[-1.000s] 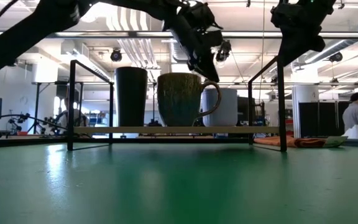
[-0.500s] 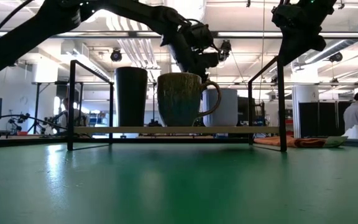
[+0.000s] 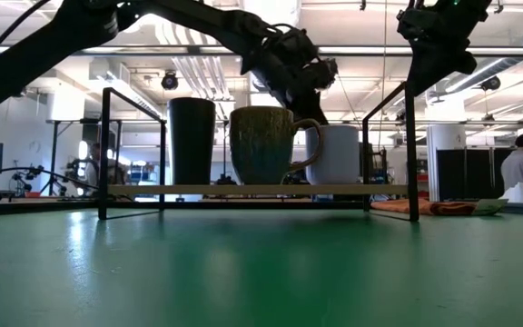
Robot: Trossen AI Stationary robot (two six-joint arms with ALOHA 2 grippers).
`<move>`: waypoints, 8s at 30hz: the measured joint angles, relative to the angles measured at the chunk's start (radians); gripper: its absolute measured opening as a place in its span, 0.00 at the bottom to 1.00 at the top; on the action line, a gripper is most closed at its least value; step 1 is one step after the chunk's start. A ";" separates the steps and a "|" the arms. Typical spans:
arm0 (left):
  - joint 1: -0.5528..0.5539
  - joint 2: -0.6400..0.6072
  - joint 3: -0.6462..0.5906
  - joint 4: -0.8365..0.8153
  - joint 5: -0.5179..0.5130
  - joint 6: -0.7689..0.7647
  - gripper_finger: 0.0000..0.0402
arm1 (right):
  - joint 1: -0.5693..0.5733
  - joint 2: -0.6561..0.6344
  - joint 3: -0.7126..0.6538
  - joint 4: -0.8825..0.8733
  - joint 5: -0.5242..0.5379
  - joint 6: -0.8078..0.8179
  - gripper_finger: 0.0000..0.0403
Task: Stack small to large cups/mugs on shelf
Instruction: Put the light blue mug on the shelf, then adjust the mugs including the cup
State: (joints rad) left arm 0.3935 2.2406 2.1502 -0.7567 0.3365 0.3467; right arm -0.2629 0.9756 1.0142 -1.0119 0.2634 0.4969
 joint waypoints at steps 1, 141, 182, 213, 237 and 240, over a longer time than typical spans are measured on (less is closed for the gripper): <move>-0.002 0.000 0.000 0.001 0.002 0.000 0.19 | 0.000 0.000 0.000 0.000 0.001 0.000 0.24; -0.448 -1.048 -0.831 -0.316 -0.663 -1.073 0.19 | -0.037 0.866 0.715 -0.438 -0.262 -0.739 0.28; -0.448 -1.048 -0.844 -0.245 -0.625 -1.074 0.19 | -0.008 0.955 0.779 -0.195 -0.268 -0.705 0.03; -0.453 -1.048 -0.844 -0.246 -0.625 -1.074 0.19 | 0.141 0.958 0.778 -0.125 -0.379 -0.650 0.02; -0.455 -1.048 -0.844 -0.247 -0.625 -1.074 0.19 | 0.148 0.943 0.952 -0.079 -0.559 -0.588 0.02; -0.455 -1.048 -0.844 -0.247 -0.625 -1.074 0.19 | 0.147 0.943 0.993 0.006 -0.538 -0.571 0.02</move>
State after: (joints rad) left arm -0.0612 1.1927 1.3060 -1.0035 -0.2882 -0.7273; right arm -0.1158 1.9190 2.0070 -1.0059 -0.2750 -0.0745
